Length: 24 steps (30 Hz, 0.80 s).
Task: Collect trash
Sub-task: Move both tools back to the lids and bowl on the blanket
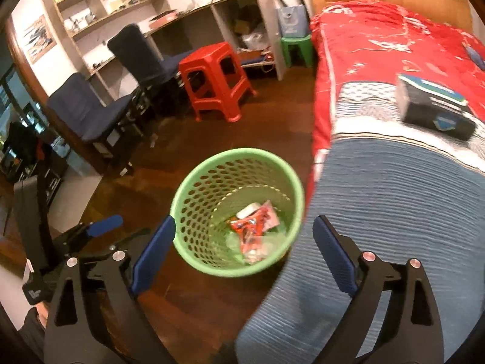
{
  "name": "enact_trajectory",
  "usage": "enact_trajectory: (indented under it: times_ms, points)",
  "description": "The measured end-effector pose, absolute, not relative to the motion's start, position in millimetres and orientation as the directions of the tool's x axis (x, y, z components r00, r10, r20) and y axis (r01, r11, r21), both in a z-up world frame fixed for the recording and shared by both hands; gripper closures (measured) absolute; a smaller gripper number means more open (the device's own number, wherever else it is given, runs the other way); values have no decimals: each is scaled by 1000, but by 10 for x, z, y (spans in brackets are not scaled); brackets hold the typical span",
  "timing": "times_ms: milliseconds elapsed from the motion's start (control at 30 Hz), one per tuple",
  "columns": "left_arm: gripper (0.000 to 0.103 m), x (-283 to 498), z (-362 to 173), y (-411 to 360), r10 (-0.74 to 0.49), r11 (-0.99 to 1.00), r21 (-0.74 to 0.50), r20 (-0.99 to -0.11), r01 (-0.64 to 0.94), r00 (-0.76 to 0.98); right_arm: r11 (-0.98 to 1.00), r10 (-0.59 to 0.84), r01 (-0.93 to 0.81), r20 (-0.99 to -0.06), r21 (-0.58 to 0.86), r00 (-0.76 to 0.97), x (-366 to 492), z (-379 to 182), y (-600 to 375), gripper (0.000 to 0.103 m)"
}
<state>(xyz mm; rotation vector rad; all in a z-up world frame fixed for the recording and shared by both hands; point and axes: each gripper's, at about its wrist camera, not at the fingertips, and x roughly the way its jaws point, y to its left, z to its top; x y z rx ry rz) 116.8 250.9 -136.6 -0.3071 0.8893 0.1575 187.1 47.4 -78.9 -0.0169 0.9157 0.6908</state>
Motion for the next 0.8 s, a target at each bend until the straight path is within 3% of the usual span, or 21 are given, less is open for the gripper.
enact_trajectory:
  times_ms: [267,800]
  points:
    - [12,1262,-1160,2017,-35,965,-196,-760,-176,650,849,464,-487,-731,206,500,1728,-695,-173,6]
    - [9,1448,-994,1034,-134,981,-194,-752,-23,645,964,259,-210,-728,161,635,1640,-600,-1888,6]
